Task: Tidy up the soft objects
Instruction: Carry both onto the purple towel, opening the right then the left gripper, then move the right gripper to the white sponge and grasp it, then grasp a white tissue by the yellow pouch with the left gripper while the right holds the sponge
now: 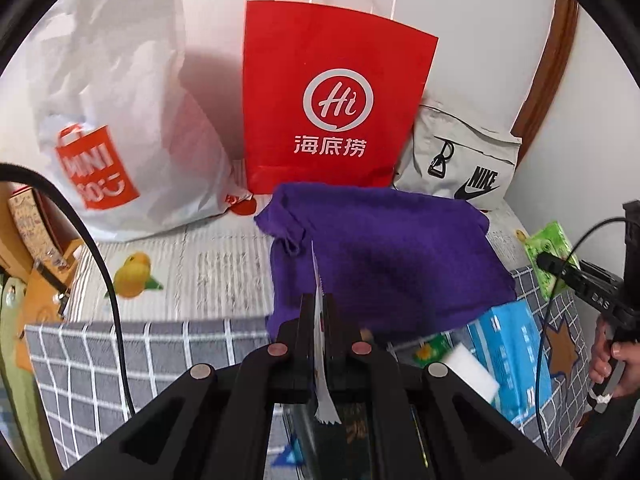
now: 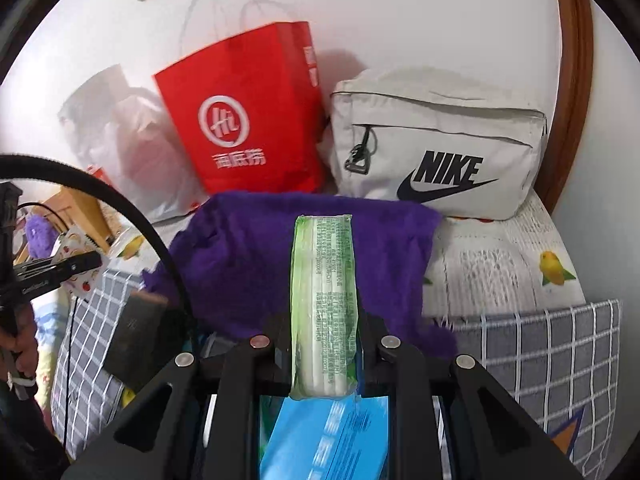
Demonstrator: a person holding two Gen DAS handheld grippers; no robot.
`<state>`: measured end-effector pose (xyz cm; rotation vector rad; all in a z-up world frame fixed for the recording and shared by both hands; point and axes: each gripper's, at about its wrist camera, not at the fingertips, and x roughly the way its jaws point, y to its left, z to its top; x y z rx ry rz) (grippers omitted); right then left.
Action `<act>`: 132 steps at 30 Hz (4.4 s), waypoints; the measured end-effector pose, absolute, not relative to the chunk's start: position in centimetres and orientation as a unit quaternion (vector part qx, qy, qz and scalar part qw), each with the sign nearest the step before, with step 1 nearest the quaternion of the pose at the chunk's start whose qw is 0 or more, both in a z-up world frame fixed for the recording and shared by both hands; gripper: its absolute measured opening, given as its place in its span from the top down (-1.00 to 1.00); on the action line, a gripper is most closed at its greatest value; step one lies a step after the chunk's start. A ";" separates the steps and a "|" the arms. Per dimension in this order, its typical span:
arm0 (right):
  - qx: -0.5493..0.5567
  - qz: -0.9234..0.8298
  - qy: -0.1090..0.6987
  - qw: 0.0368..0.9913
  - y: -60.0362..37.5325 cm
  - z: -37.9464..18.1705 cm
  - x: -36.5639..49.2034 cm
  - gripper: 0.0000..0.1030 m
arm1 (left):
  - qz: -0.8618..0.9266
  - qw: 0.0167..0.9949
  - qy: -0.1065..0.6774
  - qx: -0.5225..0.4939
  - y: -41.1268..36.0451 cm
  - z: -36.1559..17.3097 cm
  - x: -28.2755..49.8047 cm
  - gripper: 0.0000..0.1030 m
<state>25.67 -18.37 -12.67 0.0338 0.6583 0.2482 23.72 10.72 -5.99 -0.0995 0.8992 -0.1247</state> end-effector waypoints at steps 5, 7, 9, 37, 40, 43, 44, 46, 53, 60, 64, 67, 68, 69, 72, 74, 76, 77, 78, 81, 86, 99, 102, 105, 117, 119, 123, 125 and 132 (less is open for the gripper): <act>0.017 0.109 0.334 0.936 -18.6 -12.9 30.1 0.60 | -0.068 0.893 0.442 -0.044 10.2 -6.7 26.7 0.92; 0.016 0.101 0.340 0.935 -18.6 -13.2 31.9 0.60 | -0.077 0.891 0.445 -0.047 9.9 -7.1 27.9 0.91; 0.015 0.095 0.348 0.933 -18.6 -13.6 33.6 0.60 | -0.082 0.888 0.450 -0.050 9.6 -7.5 29.1 0.91; 0.007 0.075 0.450 0.890 -17.5 -19.3 44.8 -0.03 | -0.109 0.853 0.508 -0.050 7.5 -12.9 37.7 0.91; -0.006 0.068 0.435 0.898 -17.4 -18.7 44.2 -0.10 | -0.114 0.849 0.514 -0.051 7.1 -13.4 38.8 0.91; -0.011 0.070 0.428 0.901 -17.6 -17.8 43.2 -0.10 | -0.118 0.842 0.523 -0.058 7.0 -14.0 39.9 0.91; -0.013 0.070 0.425 0.902 -17.7 -17.5 42.8 -0.10 | -0.116 0.842 0.524 -0.059 7.1 -14.2 40.2 0.91; -0.015 0.070 0.414 0.907 -18.0 -16.5 41.5 -0.10 | -0.106 0.841 0.527 -0.059 7.2 -14.6 40.9 0.91; 0.008 0.094 0.366 0.926 -19.1 -13.4 35.6 -0.28 | -0.106 0.837 0.533 -0.068 6.9 -15.6 42.6 0.91; 0.017 0.115 0.343 0.932 -19.2 -12.3 31.1 -0.31 | -0.102 0.829 0.546 -0.060 5.8 -16.9 43.6 0.91; 0.036 0.125 0.343 0.930 -19.0 -13.1 29.9 -0.31 | -0.105 0.828 0.549 -0.053 5.7 -17.2 43.6 0.91; 0.035 0.115 0.348 0.930 -18.7 -13.7 28.7 -0.31 | -0.103 0.825 0.554 -0.042 5.1 -17.6 43.8 0.79; 0.033 0.111 0.350 0.930 -18.6 -13.9 28.4 -0.31 | -0.103 0.825 0.555 -0.039 4.9 -17.6 43.8 0.68; 0.032 0.109 0.352 0.929 -18.5 -14.1 28.0 -0.31 | -0.102 0.826 0.553 -0.038 4.8 -17.5 43.8 0.54; 0.034 0.109 0.357 0.927 -18.4 -14.7 26.8 -0.31 | -0.091 0.831 0.548 -0.040 4.9 -16.9 43.8 0.13; 0.039 0.112 0.361 0.925 -18.4 -15.1 26.1 -0.31 | -0.086 0.836 0.540 -0.040 5.0 -16.2 43.7 -0.07; 0.043 0.113 0.365 0.923 -18.3 -15.5 25.6 -0.31 | -0.080 0.840 0.535 -0.034 5.1 -15.6 43.3 -0.09; 0.044 0.113 0.366 0.923 -18.3 -15.6 25.4 -0.31 | -0.077 0.842 0.533 -0.029 5.0 -15.3 43.2 -0.09; 0.044 0.114 0.367 0.922 -18.1 -15.7 25.1 -0.31 | -0.074 0.844 0.531 -0.024 5.0 -15.0 43.0 -0.09; 0.040 0.118 0.368 0.922 -17.6 -15.8 24.5 -0.31 | -0.069 0.847 0.527 -0.012 5.0 -13.9 42.2 -0.09; 0.021 0.126 0.362 0.923 -16.3 -16.0 23.3 -0.31 | -0.069 0.852 0.520 -0.005 5.0 -12.4 40.2 -0.09; -0.014 0.205 0.388 0.898 -10.5 -18.0 20.3 -0.31 | -0.074 0.858 0.508 0.022 6.3 -9.4 33.9 -0.11; -0.011 0.240 0.377 0.895 -9.2 -16.8 18.7 -0.31 | -0.069 0.858 0.508 0.024 7.2 -8.7 32.5 -0.11; -0.023 0.264 0.359 0.895 -7.8 -15.3 16.9 -0.39 | -0.066 0.862 0.501 0.022 8.4 -7.8 30.7 -0.12; -0.095 0.164 0.440 0.878 -7.4 -21.8 23.1 -0.38 | -0.052 0.886 0.462 0.002 12.8 -5.5 21.1 -0.22; -0.101 0.164 0.446 0.874 -7.4 -22.4 23.6 -0.38 | -0.051 0.886 0.461 -0.003 13.4 -5.6 19.8 -0.23; -0.128 0.167 0.456 0.865 -6.6 -23.2 24.4 -0.18 | -0.045 0.885 0.464 -0.015 14.3 -6.4 17.9 -0.23; -0.142 0.163 0.457 0.863 -6.2 -23.4 24.6 0.04 | -0.046 0.883 0.467 -0.022 14.6 -6.9 17.2 -0.23; -0.114 0.175 0.440 0.873 -7.6 -21.6 23.4 0.04 | -0.057 0.879 0.473 -0.028 14.0 -8.4 14.7 -0.23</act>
